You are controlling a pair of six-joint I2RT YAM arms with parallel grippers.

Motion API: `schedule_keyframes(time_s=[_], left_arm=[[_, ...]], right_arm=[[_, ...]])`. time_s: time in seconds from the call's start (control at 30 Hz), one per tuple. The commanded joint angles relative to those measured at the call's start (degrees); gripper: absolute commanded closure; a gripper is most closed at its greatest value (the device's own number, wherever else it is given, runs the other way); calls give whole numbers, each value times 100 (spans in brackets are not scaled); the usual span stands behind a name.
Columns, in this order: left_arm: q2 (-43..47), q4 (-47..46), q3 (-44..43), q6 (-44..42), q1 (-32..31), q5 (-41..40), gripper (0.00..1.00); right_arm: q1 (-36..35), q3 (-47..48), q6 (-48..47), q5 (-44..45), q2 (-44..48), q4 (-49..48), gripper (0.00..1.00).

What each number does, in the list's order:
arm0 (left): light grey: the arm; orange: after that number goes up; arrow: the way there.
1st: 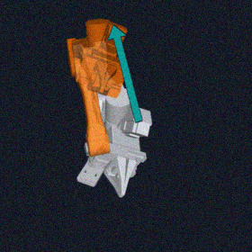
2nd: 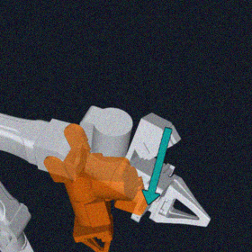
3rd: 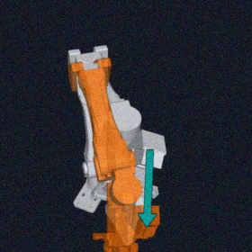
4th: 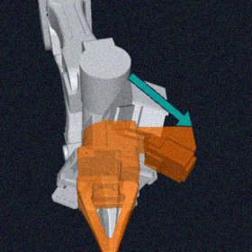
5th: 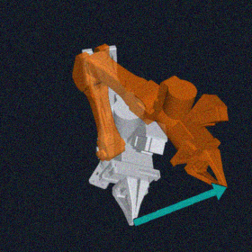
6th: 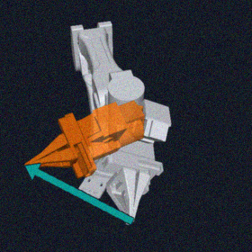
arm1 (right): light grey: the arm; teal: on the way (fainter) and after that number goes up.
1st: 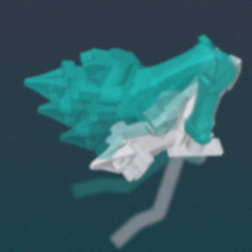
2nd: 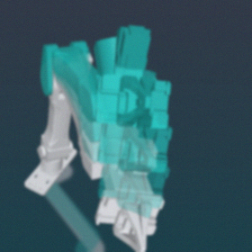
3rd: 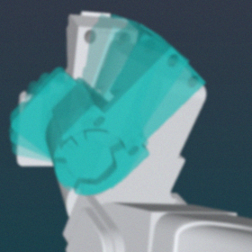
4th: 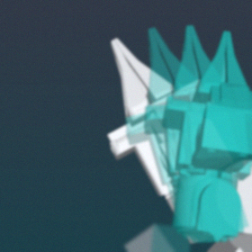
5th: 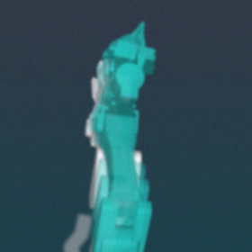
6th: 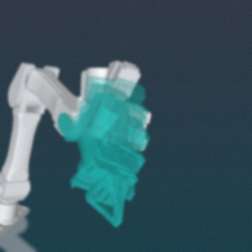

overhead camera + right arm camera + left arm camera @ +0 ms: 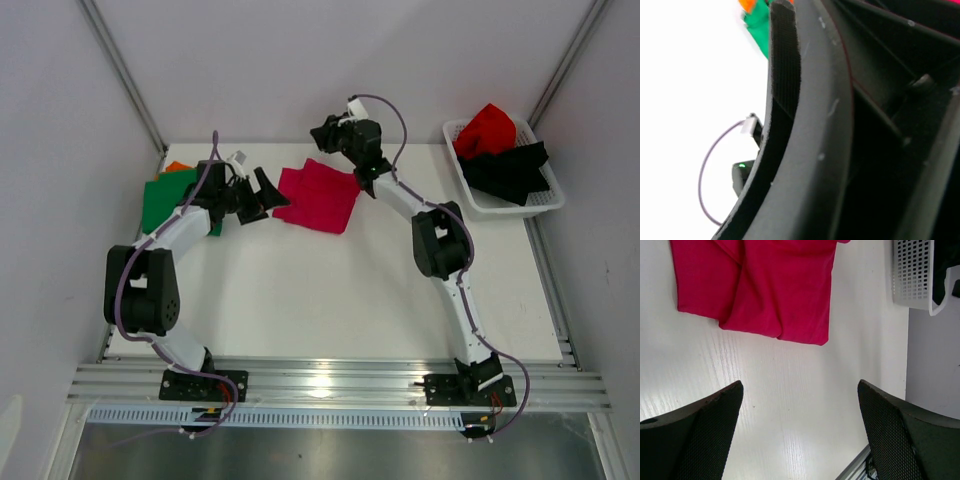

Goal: Fold and stack the t-shirts
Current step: Fold the long partially folded tshirt into a neat square

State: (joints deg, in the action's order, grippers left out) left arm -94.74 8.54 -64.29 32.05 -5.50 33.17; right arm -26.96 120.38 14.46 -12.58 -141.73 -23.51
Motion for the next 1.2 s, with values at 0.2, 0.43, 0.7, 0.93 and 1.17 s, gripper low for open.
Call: schedule_keyframes(time_s=[0.2,0.43,0.7,0.93,1.17], left_arm=[[-62,-440,189,55,-127,76,3],[-177,-370,127,-24,-136,50,3],[-54,-274,162,-68,-136,-21,3],[61,-229,224,-112,-136,-65,3],[87,-255,382,-164,-136,-144,3]], right_arm=[[-28,-1164,-48,-340,1067,283,63],[-529,-2254,231,-421,1657,681,63],[-504,-1660,523,-455,781,917,62],[-73,-113,602,-439,-293,1576,62],[366,979,751,-193,-1032,1710,62]])
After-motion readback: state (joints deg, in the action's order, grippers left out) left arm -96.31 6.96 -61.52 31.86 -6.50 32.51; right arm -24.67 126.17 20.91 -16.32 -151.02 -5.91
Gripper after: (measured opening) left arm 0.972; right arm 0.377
